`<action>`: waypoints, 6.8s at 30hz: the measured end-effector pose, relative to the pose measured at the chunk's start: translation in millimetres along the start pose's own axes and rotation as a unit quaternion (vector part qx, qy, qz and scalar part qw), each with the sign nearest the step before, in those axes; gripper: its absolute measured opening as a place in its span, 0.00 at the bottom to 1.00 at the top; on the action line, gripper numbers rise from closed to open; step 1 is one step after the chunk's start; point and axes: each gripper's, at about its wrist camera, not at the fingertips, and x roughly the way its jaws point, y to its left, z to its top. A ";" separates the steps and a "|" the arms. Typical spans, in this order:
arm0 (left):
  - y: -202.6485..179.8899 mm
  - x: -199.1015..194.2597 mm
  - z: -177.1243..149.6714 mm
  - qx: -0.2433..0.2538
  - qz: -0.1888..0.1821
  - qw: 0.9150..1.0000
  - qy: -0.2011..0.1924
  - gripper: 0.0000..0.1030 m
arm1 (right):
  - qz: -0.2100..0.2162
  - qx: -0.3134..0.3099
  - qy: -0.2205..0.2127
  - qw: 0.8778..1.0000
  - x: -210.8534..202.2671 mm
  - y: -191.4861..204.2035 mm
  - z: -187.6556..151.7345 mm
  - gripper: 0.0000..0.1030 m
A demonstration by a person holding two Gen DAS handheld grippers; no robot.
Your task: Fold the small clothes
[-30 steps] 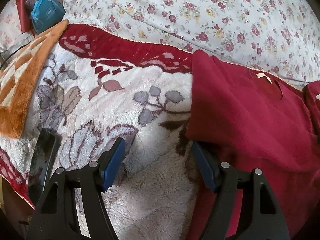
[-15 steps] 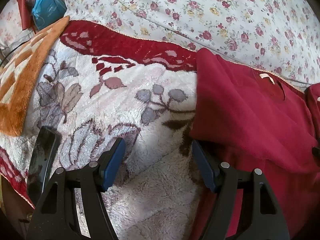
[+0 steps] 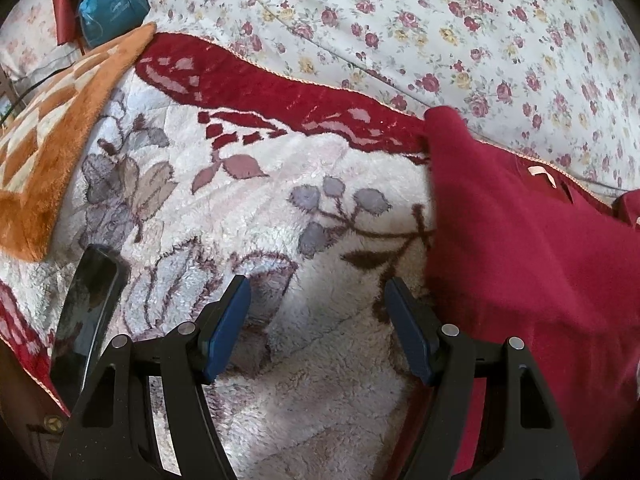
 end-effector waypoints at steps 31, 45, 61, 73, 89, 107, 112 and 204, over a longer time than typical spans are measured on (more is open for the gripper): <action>-12.0 18.8 11.0 0.006 -0.049 0.999 0.021 0.69 | 0.342 0.002 0.012 0.940 95.5 183.3 173.2 0.39; 19.7 2.2 12.0 -0.039 -0.108 0.993 0.023 0.69 | 0.390 0.071 0.027 0.918 125.4 204.0 201.1 0.08; 15.7 -8.8 22.5 -0.061 -0.078 0.995 -0.031 0.69 | 0.382 0.066 0.040 0.921 57.8 178.5 107.8 0.09; -8.2 19.1 18.4 -0.016 -0.009 1.000 0.000 0.69 | 0.199 0.085 0.030 0.976 125.3 165.0 132.5 0.40; -39.9 -14.5 11.9 0.014 -0.045 0.998 -0.041 0.69 | 0.086 0.179 0.110 0.974 61.5 2.1 -11.7 0.41; -112.2 6.3 11.9 0.084 -0.037 0.996 -0.014 0.69 | 0.110 0.211 0.078 0.968 35.0 -9.5 -14.8 0.43; -113.4 13.9 13.2 0.097 -0.041 0.994 -0.017 0.69 | 0.094 0.198 0.081 0.972 55.8 -1.8 -13.3 0.43; -42.7 -32.6 33.0 -0.005 -0.229 0.973 0.009 0.70 | 0.279 -0.043 -0.036 0.959 -55.0 118.4 -6.6 0.75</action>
